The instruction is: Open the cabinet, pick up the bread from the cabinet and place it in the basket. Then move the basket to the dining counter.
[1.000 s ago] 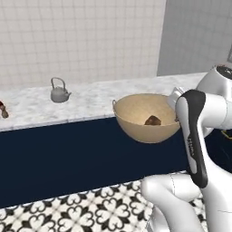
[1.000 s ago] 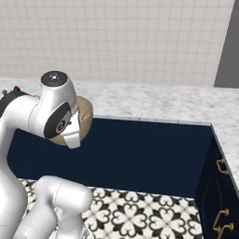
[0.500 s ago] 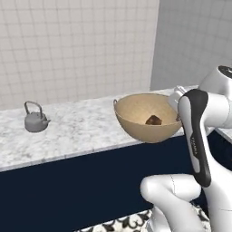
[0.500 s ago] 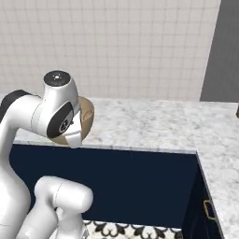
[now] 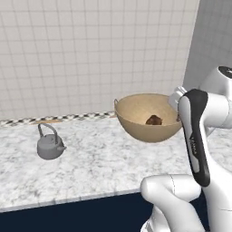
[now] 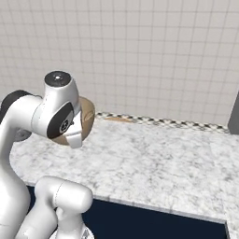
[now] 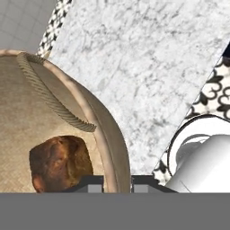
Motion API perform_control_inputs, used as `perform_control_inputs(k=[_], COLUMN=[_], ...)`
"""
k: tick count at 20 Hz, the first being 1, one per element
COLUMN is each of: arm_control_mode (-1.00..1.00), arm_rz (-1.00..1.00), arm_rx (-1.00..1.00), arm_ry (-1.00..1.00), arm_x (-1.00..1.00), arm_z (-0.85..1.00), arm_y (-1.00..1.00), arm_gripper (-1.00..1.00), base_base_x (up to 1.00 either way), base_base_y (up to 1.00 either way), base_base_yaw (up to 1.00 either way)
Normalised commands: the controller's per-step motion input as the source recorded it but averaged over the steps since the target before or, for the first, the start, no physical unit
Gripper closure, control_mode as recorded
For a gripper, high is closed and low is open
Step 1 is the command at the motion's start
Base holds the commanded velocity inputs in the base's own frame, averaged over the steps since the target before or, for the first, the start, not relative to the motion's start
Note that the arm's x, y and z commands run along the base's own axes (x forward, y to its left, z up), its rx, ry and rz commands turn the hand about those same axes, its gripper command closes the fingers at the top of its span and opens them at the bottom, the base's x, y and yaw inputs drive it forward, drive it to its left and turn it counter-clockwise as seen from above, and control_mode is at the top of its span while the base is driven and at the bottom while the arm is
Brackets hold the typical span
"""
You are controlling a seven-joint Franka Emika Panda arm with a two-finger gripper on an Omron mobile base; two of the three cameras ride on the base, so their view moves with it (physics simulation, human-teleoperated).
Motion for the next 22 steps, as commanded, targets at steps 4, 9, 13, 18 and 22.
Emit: perform_control_inputs(k=[4,9,13,18,22], arm_control_mode=[1.0,-1.0,-1.0,-1.0,-1.0], arm_rz=[0.0,0.01,0.0,0.0,0.01], arm_rx=[0.0,0.01,0.0,0.0,0.0], arm_ry=[0.0,0.02,0.04,0.11,0.02], arm_x=[0.0,0.34,1.0,1.0,1.0], arm_z=[0.0,-0.04,-0.41,-0.7,-0.82], arm_y=[0.0,-0.07,-0.2,-0.05,0.0], arm_gripper=[1.0,1.0,1.0,1.0,1.0], base_base_x=[0.44,0.2,0.0,0.0,0.0], base_base_y=[-0.11,-0.05,0.0,0.0,0.0], base_base_yaw=[0.14,0.08,0.0,0.0,0.0])
